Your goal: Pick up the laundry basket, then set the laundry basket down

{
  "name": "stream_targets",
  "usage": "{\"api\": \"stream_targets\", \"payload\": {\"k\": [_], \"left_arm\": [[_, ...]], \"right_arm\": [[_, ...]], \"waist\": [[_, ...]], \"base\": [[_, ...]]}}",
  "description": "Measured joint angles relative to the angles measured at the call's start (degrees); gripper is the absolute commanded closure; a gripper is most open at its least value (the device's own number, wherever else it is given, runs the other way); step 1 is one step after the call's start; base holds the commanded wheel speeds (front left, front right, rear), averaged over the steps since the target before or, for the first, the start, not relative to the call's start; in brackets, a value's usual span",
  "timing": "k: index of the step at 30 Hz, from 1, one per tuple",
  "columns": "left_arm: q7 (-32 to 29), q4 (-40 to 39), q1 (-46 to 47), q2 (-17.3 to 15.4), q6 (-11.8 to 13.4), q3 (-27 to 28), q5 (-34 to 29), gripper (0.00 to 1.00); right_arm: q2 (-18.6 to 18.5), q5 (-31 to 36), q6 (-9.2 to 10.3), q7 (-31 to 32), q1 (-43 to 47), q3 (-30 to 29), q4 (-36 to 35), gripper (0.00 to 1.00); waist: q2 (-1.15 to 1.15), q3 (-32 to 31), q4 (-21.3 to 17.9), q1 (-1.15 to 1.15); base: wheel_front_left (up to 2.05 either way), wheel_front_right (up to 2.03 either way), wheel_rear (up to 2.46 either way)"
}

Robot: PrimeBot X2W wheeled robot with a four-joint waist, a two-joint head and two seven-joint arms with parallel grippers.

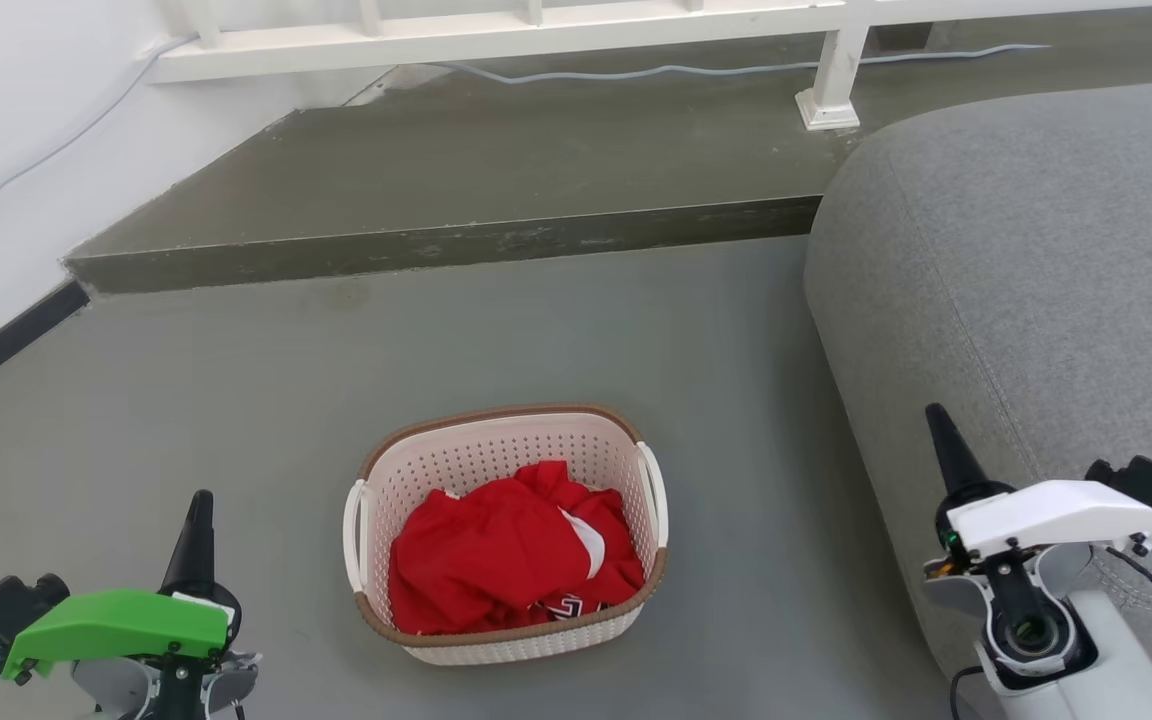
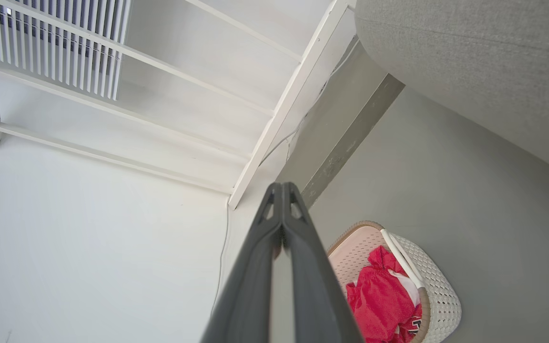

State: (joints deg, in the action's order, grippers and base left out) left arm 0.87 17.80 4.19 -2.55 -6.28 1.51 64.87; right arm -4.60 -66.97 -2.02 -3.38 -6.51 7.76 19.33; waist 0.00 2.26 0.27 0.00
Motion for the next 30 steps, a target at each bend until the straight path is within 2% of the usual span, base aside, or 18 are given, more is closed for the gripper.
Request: {"api": "stream_targets", "payload": {"k": [30], "left_arm": [[-6.24,-1.35,0.01,0.36,-0.59,2.82,21.47,1.0]], "right_arm": [[0.24,-22.13,-4.01,6.03,1.22,-10.21,-2.26,1.0]], "waist": [[0.0,-1.76,-0.22,0.0]], "base": [[0.0,0.0,0.0]]}}
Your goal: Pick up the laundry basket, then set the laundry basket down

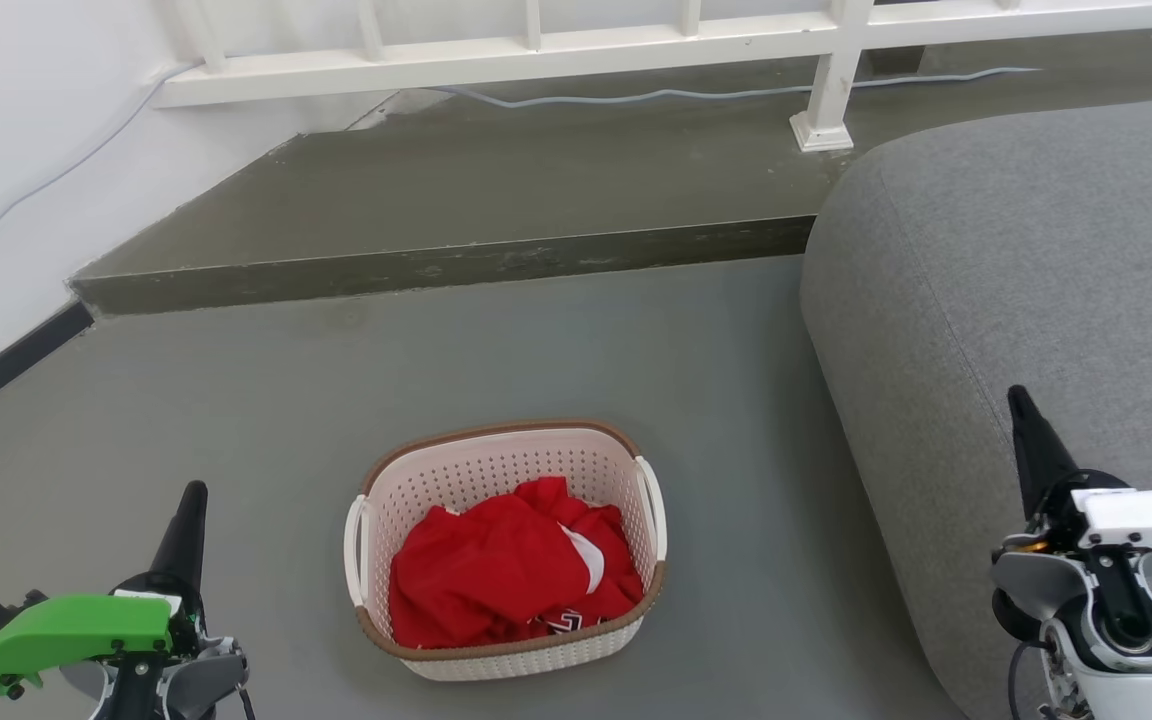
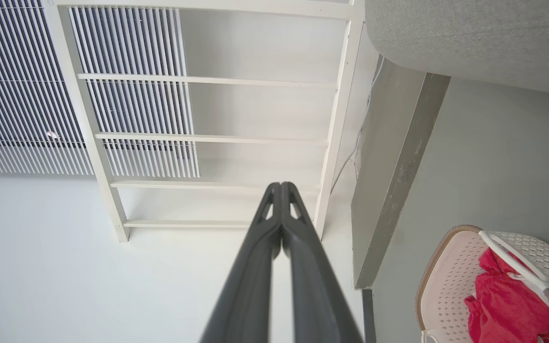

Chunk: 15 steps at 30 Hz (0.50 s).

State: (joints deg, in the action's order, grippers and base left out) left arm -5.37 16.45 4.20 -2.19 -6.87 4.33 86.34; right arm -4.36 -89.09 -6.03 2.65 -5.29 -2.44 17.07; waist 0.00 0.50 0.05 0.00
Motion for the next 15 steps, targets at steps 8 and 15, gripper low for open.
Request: {"api": "stream_targets", "payload": {"k": [8,15], "left_arm": [[-1.23,-0.24,0.01,0.07,-0.13,0.8,4.95,1.0],[-1.23,-0.25,0.01,0.08,-0.14,0.8,5.26,1.0]], "right_arm": [[0.14,-4.95,-0.62,1.18,0.14,-2.29,-0.53,1.0],[0.19,-5.19,-0.62,1.18,0.15,-2.34,-0.56,1.0]], "waist": [[0.0,-0.36,-0.04,0.0],[0.0,-0.35,-0.05,0.0]], "base": [[0.0,0.0,0.0],[0.0,0.0,0.0]]}}
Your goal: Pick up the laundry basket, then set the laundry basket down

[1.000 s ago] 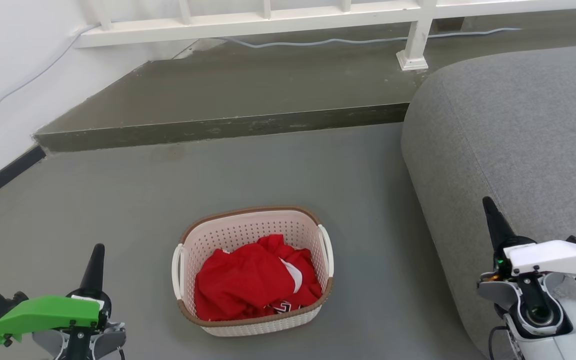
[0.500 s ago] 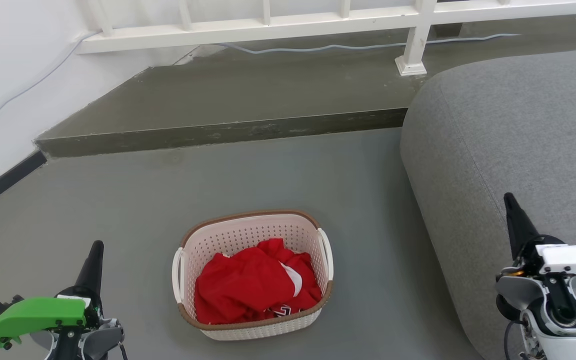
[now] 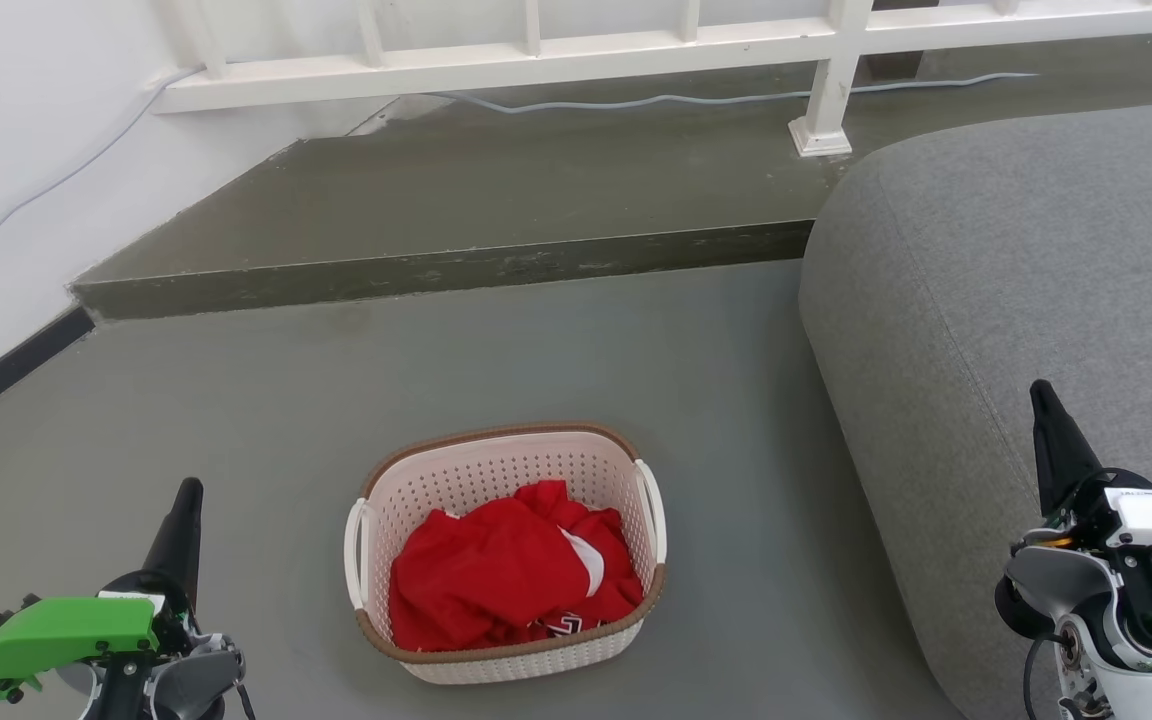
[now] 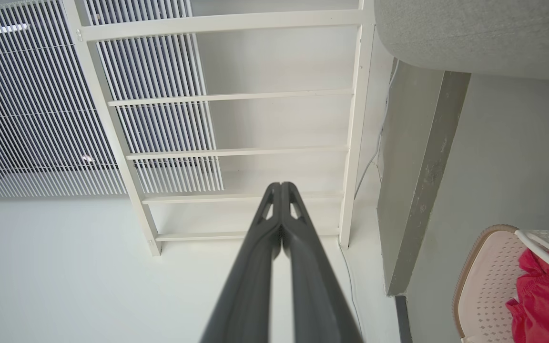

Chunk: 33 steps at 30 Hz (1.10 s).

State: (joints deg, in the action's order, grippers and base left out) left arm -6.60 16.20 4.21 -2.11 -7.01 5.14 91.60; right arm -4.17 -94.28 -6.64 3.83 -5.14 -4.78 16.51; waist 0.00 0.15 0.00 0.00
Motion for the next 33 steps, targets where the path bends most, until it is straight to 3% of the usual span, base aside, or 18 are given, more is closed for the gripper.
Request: {"api": "stream_targets", "payload": {"k": [33], "left_arm": [[0.01,-0.13,0.0,0.01,0.0,-0.01,0.01,1.0]], "right_arm": [[0.09,0.0,-0.08,0.01,0.01,-0.18,0.0,1.0]], "waist": [[0.0,0.01,-0.01,0.0]], "base": [[0.0,0.0,0.0]]}}
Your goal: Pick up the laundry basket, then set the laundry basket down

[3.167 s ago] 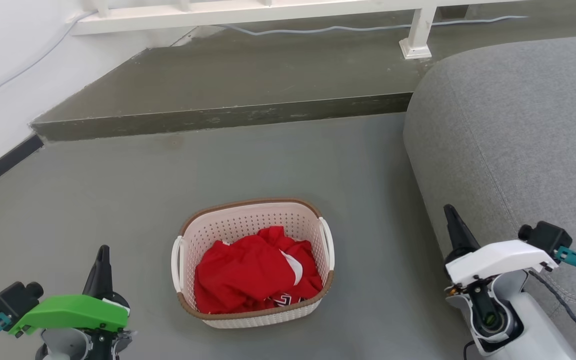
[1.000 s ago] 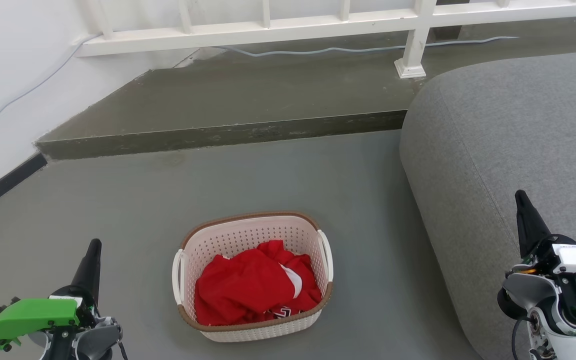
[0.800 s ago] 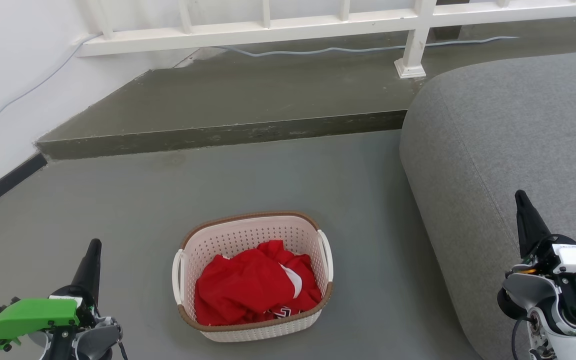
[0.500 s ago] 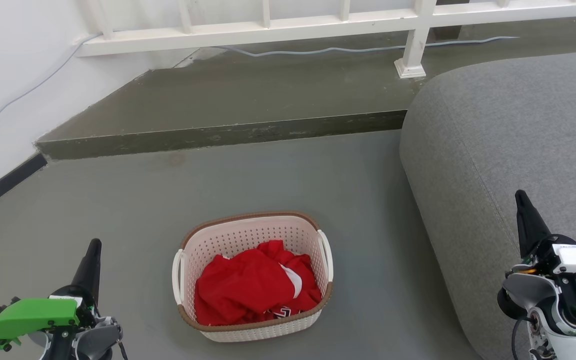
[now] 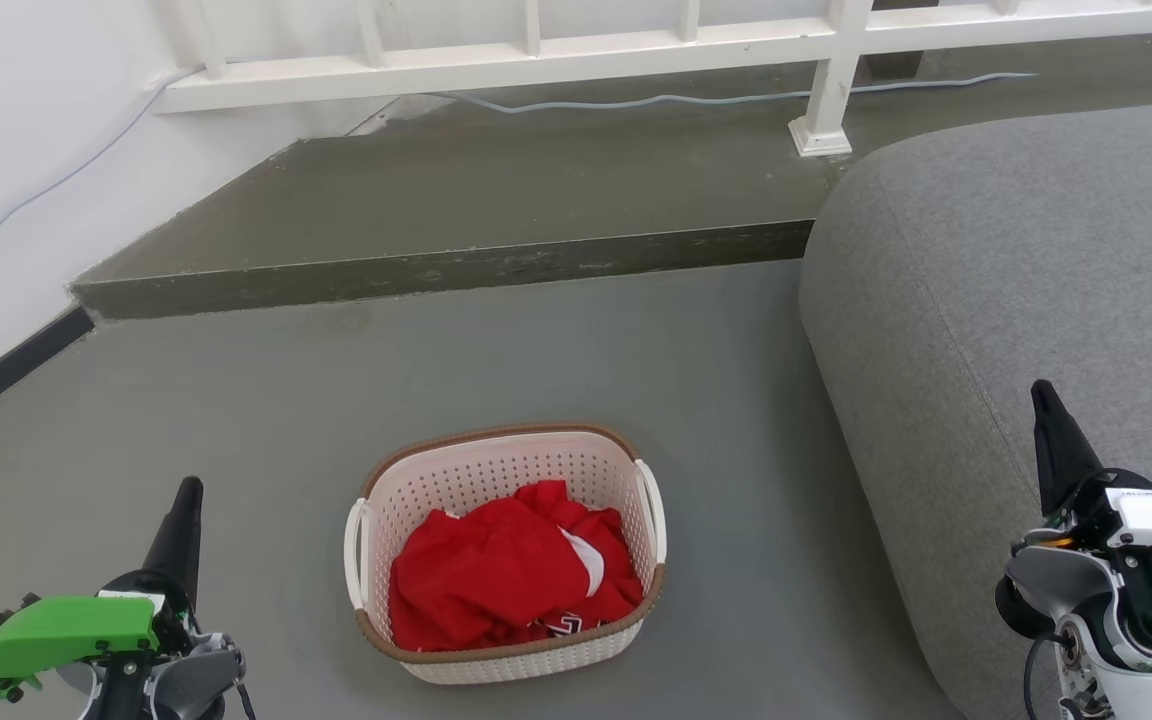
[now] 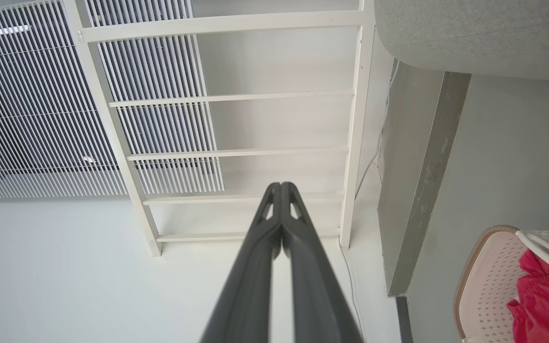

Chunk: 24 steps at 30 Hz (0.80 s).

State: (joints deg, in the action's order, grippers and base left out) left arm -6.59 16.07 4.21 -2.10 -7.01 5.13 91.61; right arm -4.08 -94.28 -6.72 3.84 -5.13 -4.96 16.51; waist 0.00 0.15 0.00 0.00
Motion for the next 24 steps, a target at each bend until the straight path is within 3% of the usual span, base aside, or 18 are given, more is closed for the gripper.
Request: {"api": "stream_targets", "payload": {"k": [24], "left_arm": [[0.0,-0.12,0.0,0.0,0.0,-0.03,0.0,1.0]], "right_arm": [[0.04,0.0,0.0,0.08,0.0,-0.08,-0.08,1.0]], "waist": [[0.0,0.01,0.0,0.0]], "base": [[0.0,0.0,0.0]]}}
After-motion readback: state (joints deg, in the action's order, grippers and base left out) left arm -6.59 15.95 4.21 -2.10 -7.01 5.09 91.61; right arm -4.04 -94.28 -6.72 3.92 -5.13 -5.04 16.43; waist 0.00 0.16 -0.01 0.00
